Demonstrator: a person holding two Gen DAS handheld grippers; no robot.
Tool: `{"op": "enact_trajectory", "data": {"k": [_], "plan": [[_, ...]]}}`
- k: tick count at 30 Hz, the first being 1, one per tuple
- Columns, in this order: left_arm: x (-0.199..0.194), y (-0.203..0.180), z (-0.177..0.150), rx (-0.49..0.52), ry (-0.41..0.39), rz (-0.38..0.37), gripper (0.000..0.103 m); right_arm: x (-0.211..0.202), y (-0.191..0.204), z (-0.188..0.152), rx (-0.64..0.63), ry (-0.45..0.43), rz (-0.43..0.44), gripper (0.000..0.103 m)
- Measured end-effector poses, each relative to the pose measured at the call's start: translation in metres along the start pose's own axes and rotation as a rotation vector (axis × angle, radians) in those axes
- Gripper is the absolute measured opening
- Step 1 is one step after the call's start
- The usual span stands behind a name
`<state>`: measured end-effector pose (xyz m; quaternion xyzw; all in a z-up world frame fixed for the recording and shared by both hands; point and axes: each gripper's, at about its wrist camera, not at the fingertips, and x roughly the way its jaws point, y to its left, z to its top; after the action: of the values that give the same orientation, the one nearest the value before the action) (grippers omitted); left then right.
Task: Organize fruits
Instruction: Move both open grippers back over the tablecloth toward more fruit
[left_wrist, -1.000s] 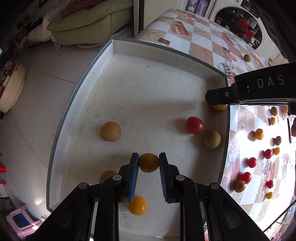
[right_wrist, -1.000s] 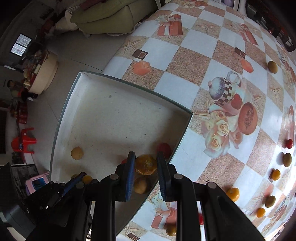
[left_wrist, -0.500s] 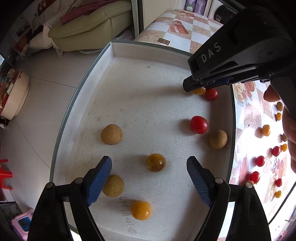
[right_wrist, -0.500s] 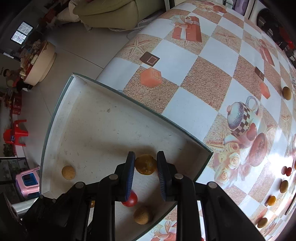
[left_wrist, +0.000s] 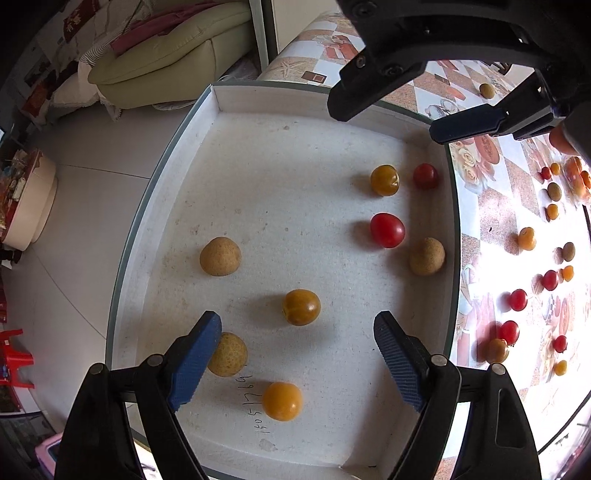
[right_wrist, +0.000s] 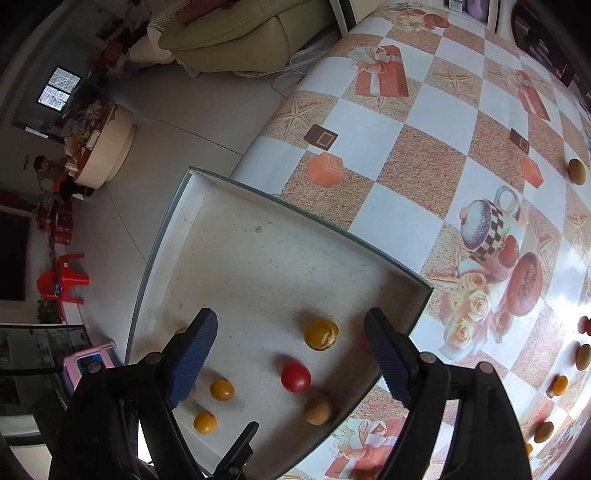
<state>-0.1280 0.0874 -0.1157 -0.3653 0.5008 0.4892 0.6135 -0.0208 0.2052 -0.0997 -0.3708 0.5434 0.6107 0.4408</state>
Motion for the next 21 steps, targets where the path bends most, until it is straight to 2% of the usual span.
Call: {"op": "enact_trajectory", "data": {"k": [5, 10, 15, 21], "plan": [[-0.013, -0.02, 0.001, 0.043, -0.012, -0.004, 0.085, -0.029, -0.026, -0.017, 0.076, -0.057, -0.023, 0.086], [-0.031, -0.042, 0.009, 0.1, -0.047, -0.02, 0.085, -0.057, -0.068, -0.043, 0.182, -0.095, -0.06, 0.086], [-0.043, -0.068, 0.019, 0.167, -0.073, -0.043, 0.085, -0.076, -0.118, -0.07, 0.283, -0.102, -0.103, 0.086], [-0.046, -0.1, 0.036, 0.236, -0.08, -0.074, 0.085, -0.088, -0.176, -0.119, 0.44, -0.077, -0.155, 0.086]]}}
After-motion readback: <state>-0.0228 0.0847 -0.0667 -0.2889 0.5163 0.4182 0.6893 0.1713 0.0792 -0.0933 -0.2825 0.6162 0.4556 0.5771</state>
